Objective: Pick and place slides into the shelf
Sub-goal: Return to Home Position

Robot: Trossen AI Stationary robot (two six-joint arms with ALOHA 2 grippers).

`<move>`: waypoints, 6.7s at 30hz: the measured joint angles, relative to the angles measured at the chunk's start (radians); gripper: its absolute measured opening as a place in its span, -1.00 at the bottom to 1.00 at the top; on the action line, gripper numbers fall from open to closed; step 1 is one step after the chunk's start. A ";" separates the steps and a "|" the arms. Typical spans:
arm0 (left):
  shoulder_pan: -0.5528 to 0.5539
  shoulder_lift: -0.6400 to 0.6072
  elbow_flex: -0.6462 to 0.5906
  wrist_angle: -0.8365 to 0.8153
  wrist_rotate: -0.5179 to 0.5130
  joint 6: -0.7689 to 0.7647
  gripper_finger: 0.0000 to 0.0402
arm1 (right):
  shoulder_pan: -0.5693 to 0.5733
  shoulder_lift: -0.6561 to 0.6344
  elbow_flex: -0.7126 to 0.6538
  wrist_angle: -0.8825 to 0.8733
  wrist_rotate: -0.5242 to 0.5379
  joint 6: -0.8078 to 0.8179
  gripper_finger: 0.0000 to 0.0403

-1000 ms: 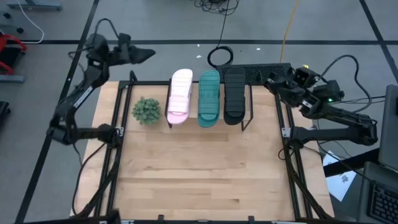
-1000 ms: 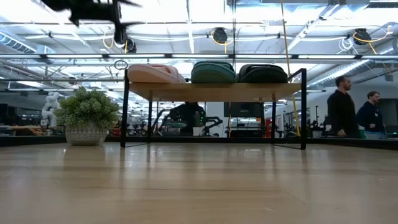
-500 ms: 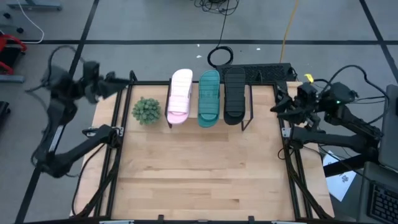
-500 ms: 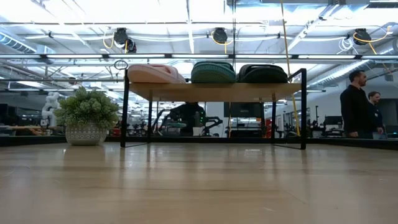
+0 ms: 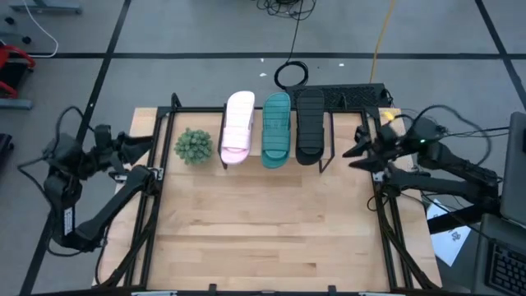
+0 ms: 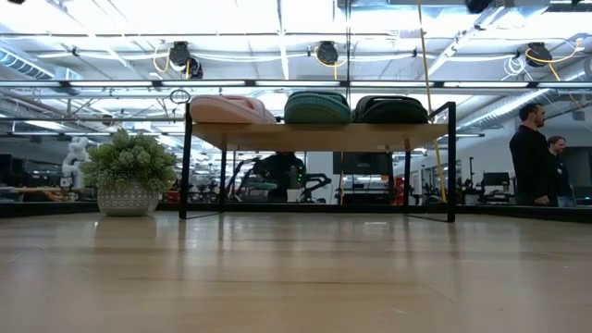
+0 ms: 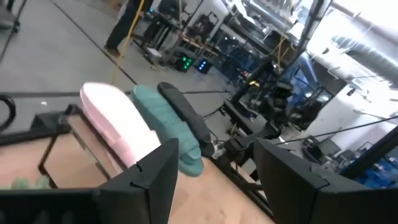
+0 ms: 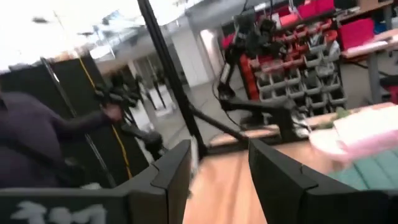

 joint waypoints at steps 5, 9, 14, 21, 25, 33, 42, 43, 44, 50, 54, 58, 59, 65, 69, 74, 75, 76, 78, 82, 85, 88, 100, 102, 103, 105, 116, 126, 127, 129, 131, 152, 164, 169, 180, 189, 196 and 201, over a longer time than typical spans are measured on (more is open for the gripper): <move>0.016 -0.110 -0.144 0.006 0.028 -0.033 0.04 | -0.004 -0.048 -0.087 0.109 0.029 -0.077 -0.24; 0.052 -0.187 -0.230 0.057 0.052 -0.037 0.04 | -0.013 -0.133 -0.120 0.127 0.027 -0.075 -0.24; 0.100 -0.187 -0.247 0.028 0.099 0.041 0.04 | -0.013 -0.243 -0.169 0.131 0.029 -0.057 -0.24; 0.189 -0.187 -0.312 0.004 0.112 0.141 0.04 | -0.013 -0.272 -0.295 0.151 0.035 -0.129 -0.24; 0.238 -0.188 -0.323 0.015 0.129 0.223 0.04 | -0.013 -0.271 -0.365 0.262 0.035 -0.165 -0.24; 0.263 -0.189 -0.305 0.032 0.314 0.199 0.04 | -0.006 -0.272 -0.381 0.261 -0.060 -0.162 -0.24; 0.359 -0.189 -0.175 -0.168 0.442 0.399 0.04 | 0.070 -0.272 -0.438 0.390 -0.047 -0.143 -0.24; 0.355 -0.189 -0.153 -0.146 0.431 0.378 0.04 | 0.076 -0.271 -0.443 0.423 -0.032 -0.126 -0.24; 0.349 -0.189 -0.131 -0.133 0.407 0.366 0.04 | 0.081 -0.271 -0.448 0.455 -0.017 -0.113 -0.24; 0.218 -0.188 -0.082 -0.143 0.398 0.384 0.04 | 0.110 -0.257 -0.450 0.497 0.008 -0.105 -0.24; 0.087 -0.188 -0.123 -0.130 0.334 0.444 0.04 | 0.128 -0.238 -0.450 0.520 0.046 -0.105 -0.24; -0.047 -0.189 -0.259 -0.041 0.335 0.462 0.04 | 0.147 -0.210 -0.450 0.567 0.060 -0.105 -0.24; -0.080 -0.189 -0.302 -0.003 0.335 0.452 0.04 | 0.150 -0.203 -0.450 0.588 0.063 -0.106 -0.24; -0.225 -0.190 -0.535 0.417 0.352 0.237 0.04 | 0.167 -0.148 -0.450 0.621 0.145 -0.082 -0.24; -0.305 -0.190 -0.679 0.699 0.316 0.094 0.04 | 0.167 -0.108 -0.450 0.654 0.166 -0.079 -0.24; -0.455 -0.190 -0.845 0.959 0.224 -0.004 0.04 | 0.167 -0.077 -0.450 0.745 0.166 -0.075 -0.24; -0.487 -0.190 -0.866 0.985 0.205 0.007 0.04 | 0.167 -0.074 -0.450 0.747 0.166 -0.075 -0.24; -0.516 -0.190 -0.885 0.988 0.176 0.026 0.04 | 0.166 -0.071 -0.450 0.744 0.166 -0.074 -0.24; -0.569 -0.190 -0.912 0.962 0.122 0.074 0.04 | 0.166 -0.068 -0.450 0.733 0.166 -0.057 -0.24; -0.642 -0.190 -0.921 0.933 0.043 0.151 0.04 | 0.167 -0.044 -0.450 0.709 0.164 -0.053 -0.24; -0.684 -0.190 -0.928 0.854 -0.006 0.223 0.04 | 0.167 -0.018 -0.456 0.703 0.161 -0.064 -0.24; -0.723 -0.190 -0.976 0.870 -0.107 0.244 0.04 | 0.167 0.010 -0.510 0.755 0.159 -0.089 -0.24; -0.824 -0.190 -1.009 0.932 -0.260 0.303 0.04 | 0.158 0.047 -0.751 1.136 0.019 -0.064 -0.24; -0.842 -0.190 -1.009 0.929 -0.304 0.319 0.04 | 0.151 0.017 -0.749 1.180 -0.084 -0.030 -0.24; -0.851 -0.190 -1.009 0.926 -0.323 0.324 0.04 | 0.151 0.006 -0.750 1.194 -0.113 -0.009 -0.24; -0.867 -0.190 -1.009 0.925 -0.351 0.326 0.04 | 0.148 -0.028 -0.751 1.211 -0.153 0.010 -0.24; -0.893 -0.189 -1.006 0.925 -0.457 0.380 0.04 | 0.148 -0.075 -0.754 1.011 -0.049 -0.044 -0.24; -0.893 -0.189 -1.006 0.926 -0.449 0.354 0.04 | 0.148 -0.077 -0.754 0.976 -0.048 0.247 -0.24; -0.893 -0.189 -1.006 0.926 -0.449 0.354 0.04 | 0.148 -0.076 -0.754 0.975 -0.048 0.243 -0.24; -0.893 -0.189 -1.006 0.925 -0.449 0.352 0.04 | 0.148 -0.076 -0.754 0.976 -0.048 0.235 -0.24; -0.893 -0.189 -1.006 0.926 -0.449 0.352 0.04 | 0.148 -0.077 -0.755 0.975 -0.048 0.236 -0.24; -0.893 -0.189 -1.005 0.926 -0.449 0.356 0.04 | 0.156 -0.377 -0.756 0.909 -0.049 0.236 -0.24; -0.893 -0.189 -1.005 0.926 -0.449 0.356 0.04 | 0.194 -0.462 -0.756 0.776 -0.215 0.112 -0.24; -0.893 -0.189 -1.005 0.926 -0.449 0.356 0.04 | 0.195 -0.462 -0.756 0.333 -0.082 -0.009 -0.24; -0.893 -0.189 -1.005 0.927 -0.449 0.356 0.04 | 0.303 -0.481 -0.755 0.214 0.411 -0.218 -0.24; -0.893 -0.189 -1.005 0.927 -0.449 0.356 0.04 | 0.317 -0.479 -0.755 0.230 0.471 -0.252 -0.24; -0.893 -0.189 -1.005 0.927 -0.449 0.356 0.04 | 0.317 -0.478 -0.755 0.253 0.467 -0.141 -0.24; -0.893 -0.189 -1.005 0.927 -0.449 0.356 0.04 | 0.317 -0.478 -0.755 0.252 0.464 -0.105 -0.24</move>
